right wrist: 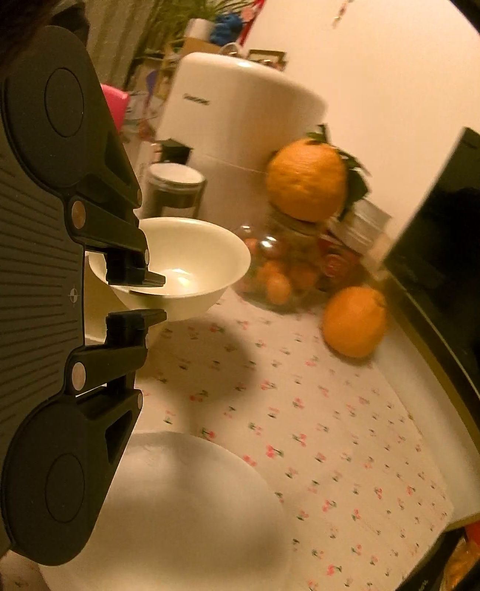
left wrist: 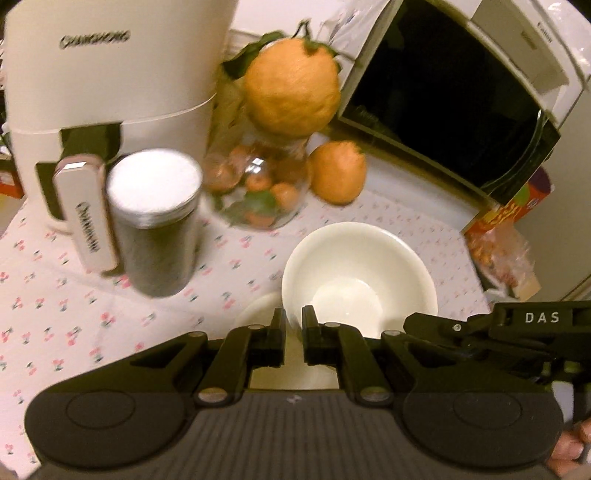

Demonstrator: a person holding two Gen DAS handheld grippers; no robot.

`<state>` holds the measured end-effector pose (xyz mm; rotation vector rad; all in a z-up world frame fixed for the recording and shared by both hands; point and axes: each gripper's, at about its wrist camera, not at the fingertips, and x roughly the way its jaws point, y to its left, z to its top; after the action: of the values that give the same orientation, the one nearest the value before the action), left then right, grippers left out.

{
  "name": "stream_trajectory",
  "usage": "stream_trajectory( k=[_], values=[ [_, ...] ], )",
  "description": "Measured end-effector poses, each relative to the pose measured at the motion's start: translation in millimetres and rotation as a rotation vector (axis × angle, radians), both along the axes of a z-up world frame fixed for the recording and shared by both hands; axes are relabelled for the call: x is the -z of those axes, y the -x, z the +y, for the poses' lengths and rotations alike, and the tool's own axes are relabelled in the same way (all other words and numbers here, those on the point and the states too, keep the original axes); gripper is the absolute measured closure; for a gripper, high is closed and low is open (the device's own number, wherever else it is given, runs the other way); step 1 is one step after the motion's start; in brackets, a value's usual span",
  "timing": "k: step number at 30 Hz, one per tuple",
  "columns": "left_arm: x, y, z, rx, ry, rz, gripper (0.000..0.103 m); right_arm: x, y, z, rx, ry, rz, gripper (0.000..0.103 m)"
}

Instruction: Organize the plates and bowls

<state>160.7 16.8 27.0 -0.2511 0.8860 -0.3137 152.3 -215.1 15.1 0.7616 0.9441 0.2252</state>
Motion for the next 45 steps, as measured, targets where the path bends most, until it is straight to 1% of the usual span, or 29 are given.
stream_trajectory(
  k=[7,12,20,26,28,29,30,31,32,33,34,36,38,39,40,42,45],
  values=[
    [13,5,9,0.007,-0.060,0.059,0.095,12,-3,16,-0.053,0.041,0.060,0.088],
    [17,3,8,0.018,-0.095,0.090,0.094,21,-3,19,-0.066,0.038,0.095,0.088],
    [19,3,3,0.037,-0.148,0.104,0.093,32,-6,22,-0.086,0.060,0.127,0.088],
    [21,2,2,0.053,-0.173,0.101,0.093,33,-7,22,-0.088,0.053,0.128,0.088],
    [22,2,1,0.064,-0.178,0.094,0.089,33,-8,22,-0.098,0.056,0.128,0.088],
    [22,2,0,0.069,-0.180,0.083,0.083,32,-9,23,-0.107,0.061,0.127,0.087],
    [21,3,0,0.077,-0.182,0.068,0.073,32,-10,23,-0.117,0.067,0.125,0.084],
    [21,4,-1,0.091,-0.188,0.045,0.067,31,-11,23,-0.128,0.070,0.122,0.082],
    [21,6,-2,0.106,-0.195,0.019,0.054,29,-11,23,-0.138,0.067,0.117,0.076],
    [21,7,-3,0.119,-0.204,-0.002,0.045,28,-11,21,-0.140,0.062,0.110,0.069],
    [21,8,-4,0.133,-0.215,-0.024,0.042,26,-10,19,-0.134,0.067,0.102,0.064],
    [23,9,-3,0.169,-0.219,-0.062,0.032,23,-9,16,-0.123,0.094,0.071,0.045],
    [27,12,-3,0.204,-0.215,-0.105,0.026,22,-9,12,-0.120,0.120,0.037,0.038],
    [29,14,-3,0.229,-0.212,-0.130,0.021,23,-10,11,-0.123,0.128,0.020,0.037],
    [31,15,-4,0.253,-0.209,-0.149,0.018,23,-10,10,-0.127,0.137,0.004,0.037],
    [34,20,-3,0.314,-0.179,-0.188,0.008,26,-11,9,-0.132,0.156,-0.016,0.037],
    [39,25,-5,0.370,-0.161,-0.224,0.004,31,-10,11,-0.146,0.175,-0.042,0.037]
  ],
)
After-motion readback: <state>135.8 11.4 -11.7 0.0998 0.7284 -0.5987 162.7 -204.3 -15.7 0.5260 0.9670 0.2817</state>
